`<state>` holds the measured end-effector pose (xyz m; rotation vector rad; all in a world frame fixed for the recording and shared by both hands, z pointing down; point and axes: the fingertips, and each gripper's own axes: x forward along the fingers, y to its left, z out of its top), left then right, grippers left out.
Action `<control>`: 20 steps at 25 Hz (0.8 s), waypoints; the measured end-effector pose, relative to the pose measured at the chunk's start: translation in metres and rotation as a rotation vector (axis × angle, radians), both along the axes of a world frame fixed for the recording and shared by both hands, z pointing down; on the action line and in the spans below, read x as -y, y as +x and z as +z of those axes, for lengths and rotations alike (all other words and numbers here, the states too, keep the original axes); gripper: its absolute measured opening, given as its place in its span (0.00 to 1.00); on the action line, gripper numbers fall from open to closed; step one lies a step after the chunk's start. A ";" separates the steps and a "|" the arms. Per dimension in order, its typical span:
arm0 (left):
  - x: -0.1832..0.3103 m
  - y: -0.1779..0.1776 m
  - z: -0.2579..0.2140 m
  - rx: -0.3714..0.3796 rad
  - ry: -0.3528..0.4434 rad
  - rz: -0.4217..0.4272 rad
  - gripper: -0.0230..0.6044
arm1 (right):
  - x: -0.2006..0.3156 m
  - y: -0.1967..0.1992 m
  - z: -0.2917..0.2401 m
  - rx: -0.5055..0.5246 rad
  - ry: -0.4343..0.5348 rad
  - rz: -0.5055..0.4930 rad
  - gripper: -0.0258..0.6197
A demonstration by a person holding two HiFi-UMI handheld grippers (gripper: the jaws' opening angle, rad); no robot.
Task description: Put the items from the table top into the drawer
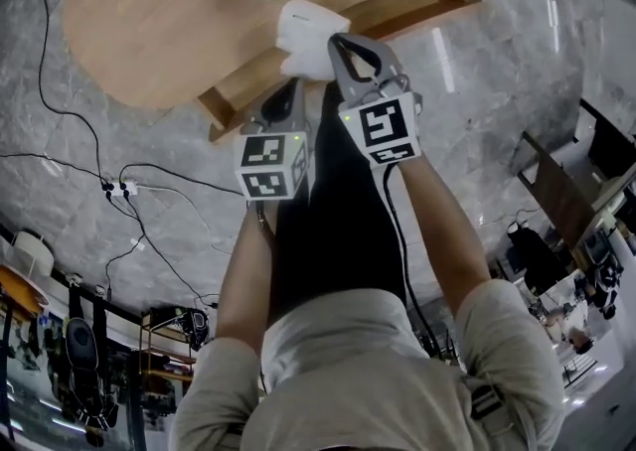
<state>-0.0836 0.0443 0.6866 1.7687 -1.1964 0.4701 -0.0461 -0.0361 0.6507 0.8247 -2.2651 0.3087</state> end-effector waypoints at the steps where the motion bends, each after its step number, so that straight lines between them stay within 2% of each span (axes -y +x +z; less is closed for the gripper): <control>1: 0.004 0.011 0.000 0.004 0.000 0.013 0.07 | 0.005 0.015 0.002 -0.013 -0.002 0.005 0.06; 5: 0.017 0.050 0.006 0.011 -0.018 0.038 0.07 | 0.023 0.064 0.013 -0.088 0.006 -0.023 0.06; 11: 0.027 0.100 0.013 0.010 -0.034 0.107 0.07 | 0.026 0.109 0.031 -0.106 -0.063 -0.081 0.06; 15: 0.041 0.115 0.024 0.009 -0.061 0.103 0.07 | 0.029 0.139 0.059 -0.168 -0.108 -0.158 0.06; 20: 0.057 0.134 0.032 0.013 -0.056 0.100 0.07 | 0.037 0.157 0.091 -0.222 -0.154 -0.280 0.06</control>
